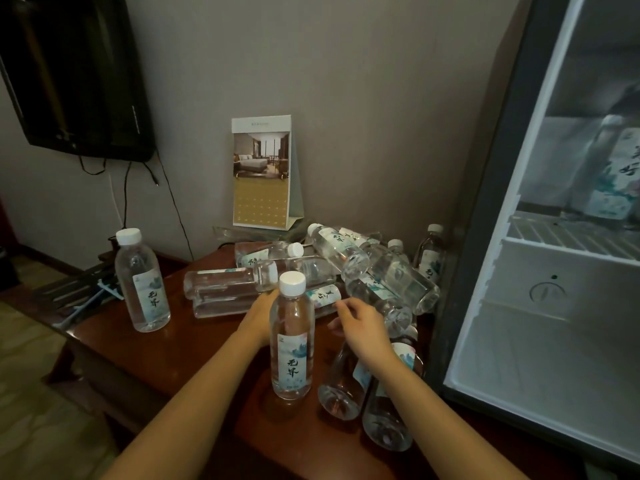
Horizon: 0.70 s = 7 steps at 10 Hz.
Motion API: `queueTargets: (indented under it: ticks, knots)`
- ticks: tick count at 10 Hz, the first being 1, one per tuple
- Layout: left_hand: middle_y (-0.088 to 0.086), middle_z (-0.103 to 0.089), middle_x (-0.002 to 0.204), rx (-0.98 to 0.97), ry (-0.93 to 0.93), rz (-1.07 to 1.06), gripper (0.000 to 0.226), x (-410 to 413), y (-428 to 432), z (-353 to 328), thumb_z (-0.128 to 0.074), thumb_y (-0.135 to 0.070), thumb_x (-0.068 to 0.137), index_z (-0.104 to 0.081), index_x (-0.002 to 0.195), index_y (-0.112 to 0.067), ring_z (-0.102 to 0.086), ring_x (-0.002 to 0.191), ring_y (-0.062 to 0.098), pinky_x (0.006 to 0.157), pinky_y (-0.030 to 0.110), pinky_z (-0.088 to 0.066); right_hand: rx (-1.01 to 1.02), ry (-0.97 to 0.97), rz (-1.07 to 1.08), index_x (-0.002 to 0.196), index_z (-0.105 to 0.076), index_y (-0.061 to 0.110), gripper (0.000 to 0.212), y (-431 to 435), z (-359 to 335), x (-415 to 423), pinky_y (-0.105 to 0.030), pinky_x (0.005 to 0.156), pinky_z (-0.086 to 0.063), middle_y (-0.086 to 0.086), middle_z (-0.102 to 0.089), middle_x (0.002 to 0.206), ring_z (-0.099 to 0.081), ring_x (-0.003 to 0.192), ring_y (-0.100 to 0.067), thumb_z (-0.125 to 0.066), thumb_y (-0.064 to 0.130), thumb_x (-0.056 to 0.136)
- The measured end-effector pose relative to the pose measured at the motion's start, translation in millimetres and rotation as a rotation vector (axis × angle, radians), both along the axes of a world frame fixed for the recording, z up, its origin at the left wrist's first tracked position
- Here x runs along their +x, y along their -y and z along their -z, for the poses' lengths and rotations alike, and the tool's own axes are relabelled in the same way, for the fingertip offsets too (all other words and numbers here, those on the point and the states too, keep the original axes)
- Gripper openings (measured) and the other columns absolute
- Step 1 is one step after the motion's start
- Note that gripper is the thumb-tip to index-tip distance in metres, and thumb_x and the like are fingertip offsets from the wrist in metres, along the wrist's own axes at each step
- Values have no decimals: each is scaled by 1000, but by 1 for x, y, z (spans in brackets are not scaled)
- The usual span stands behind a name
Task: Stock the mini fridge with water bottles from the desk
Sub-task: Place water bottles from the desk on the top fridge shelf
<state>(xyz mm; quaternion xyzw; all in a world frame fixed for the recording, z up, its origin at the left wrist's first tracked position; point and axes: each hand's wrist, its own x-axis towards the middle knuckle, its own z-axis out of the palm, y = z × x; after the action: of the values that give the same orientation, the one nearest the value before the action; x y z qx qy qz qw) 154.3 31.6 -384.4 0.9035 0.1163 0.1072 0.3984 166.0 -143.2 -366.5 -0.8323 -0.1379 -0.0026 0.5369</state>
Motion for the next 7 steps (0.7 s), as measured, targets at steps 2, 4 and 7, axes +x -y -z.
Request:
queueTargets:
  ticks: [2, 4, 7]
  knots:
    - [19, -61, 111, 231, -21, 159, 9, -14, 5, -21, -54, -14, 92, -57, 97, -7, -55, 108, 36, 95, 42, -45, 97, -69, -20, 98, -61, 14, 20, 5, 1, 0, -40, 85, -54, -1, -66, 71, -66, 76, -19, -43, 23, 98]
    - [2, -64, 103, 189, 29, 158, 27, -25, -18, -29, -65, -33, 80, -59, 103, -22, -61, 96, 21, 83, 37, -51, 132, -103, -16, 96, -58, 15, 18, 8, -3, -5, -30, 77, -54, -3, -64, 72, -63, 72, -17, -42, 22, 99]
    - [-6, -60, 103, 8, 45, 32, 42, -66, -57, -34, -76, -33, 74, -57, 111, -28, -59, 94, 13, 75, 25, -48, -13, -30, -46, 113, -58, 13, 24, -7, -6, -23, -37, 83, -53, -6, -67, 94, -65, 89, -22, -44, 26, 97]
